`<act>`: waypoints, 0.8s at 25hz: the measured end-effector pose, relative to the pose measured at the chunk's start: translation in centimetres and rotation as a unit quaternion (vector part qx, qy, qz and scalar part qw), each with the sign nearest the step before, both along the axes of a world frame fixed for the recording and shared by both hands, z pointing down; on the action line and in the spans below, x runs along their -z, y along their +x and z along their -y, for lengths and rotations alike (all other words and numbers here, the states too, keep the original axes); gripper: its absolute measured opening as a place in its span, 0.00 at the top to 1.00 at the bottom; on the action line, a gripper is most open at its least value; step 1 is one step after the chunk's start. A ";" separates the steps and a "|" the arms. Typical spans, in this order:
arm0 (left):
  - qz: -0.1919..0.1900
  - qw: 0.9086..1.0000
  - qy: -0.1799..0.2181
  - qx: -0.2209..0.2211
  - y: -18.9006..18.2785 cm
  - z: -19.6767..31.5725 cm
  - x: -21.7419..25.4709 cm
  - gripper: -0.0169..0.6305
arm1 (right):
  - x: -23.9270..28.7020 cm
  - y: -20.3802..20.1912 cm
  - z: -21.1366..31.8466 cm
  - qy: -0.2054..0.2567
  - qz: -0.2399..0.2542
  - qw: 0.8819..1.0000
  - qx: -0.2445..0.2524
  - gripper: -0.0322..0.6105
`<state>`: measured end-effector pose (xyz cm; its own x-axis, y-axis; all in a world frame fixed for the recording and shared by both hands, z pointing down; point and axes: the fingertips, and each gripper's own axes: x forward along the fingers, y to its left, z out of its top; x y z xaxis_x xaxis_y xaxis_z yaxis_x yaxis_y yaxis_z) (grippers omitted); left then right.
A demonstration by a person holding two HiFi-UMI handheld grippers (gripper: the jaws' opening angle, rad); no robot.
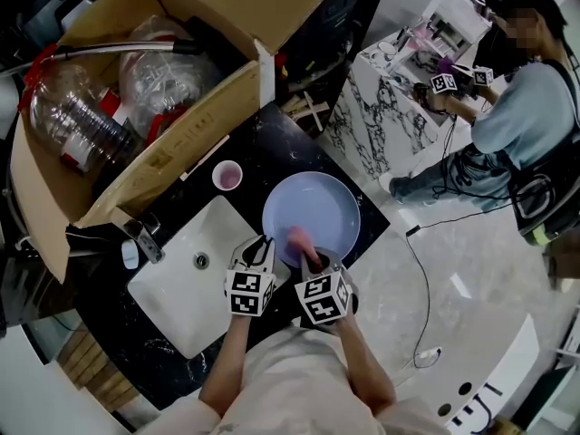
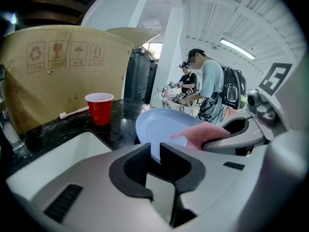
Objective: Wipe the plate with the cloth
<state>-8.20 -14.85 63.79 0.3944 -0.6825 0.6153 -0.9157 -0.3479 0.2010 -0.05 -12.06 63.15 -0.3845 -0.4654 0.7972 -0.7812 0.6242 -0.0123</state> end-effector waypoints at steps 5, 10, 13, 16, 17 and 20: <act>0.002 1.000 0.001 -0.001 -0.1 0.0 -0.1 0.88 | 0.0 1.7 -0.1 0.002 -0.010 1.000 -0.015 0.91; 0.001 1.000 0.004 -0.002 -0.1 -0.1 0.0 0.88 | 0.2 3.3 0.1 0.009 -0.022 0.999 -0.028 0.91; 0.002 1.000 0.005 -0.003 -0.1 -0.2 0.1 0.88 | 0.3 4.3 0.1 0.011 -0.027 0.999 -0.039 0.91; 0.003 1.000 0.010 -0.004 -0.1 -0.2 0.4 0.88 | 0.4 5.3 0.2 0.014 -0.030 0.998 -0.049 0.91; 0.003 1.000 0.013 -0.004 -0.1 -0.2 0.5 0.88 | 0.5 5.7 0.3 0.016 -0.032 0.998 -0.053 0.91; 0.003 1.000 0.018 -0.007 0.0 -0.3 0.9 0.88 | 0.6 6.8 0.3 0.020 -0.036 0.997 -0.066 0.91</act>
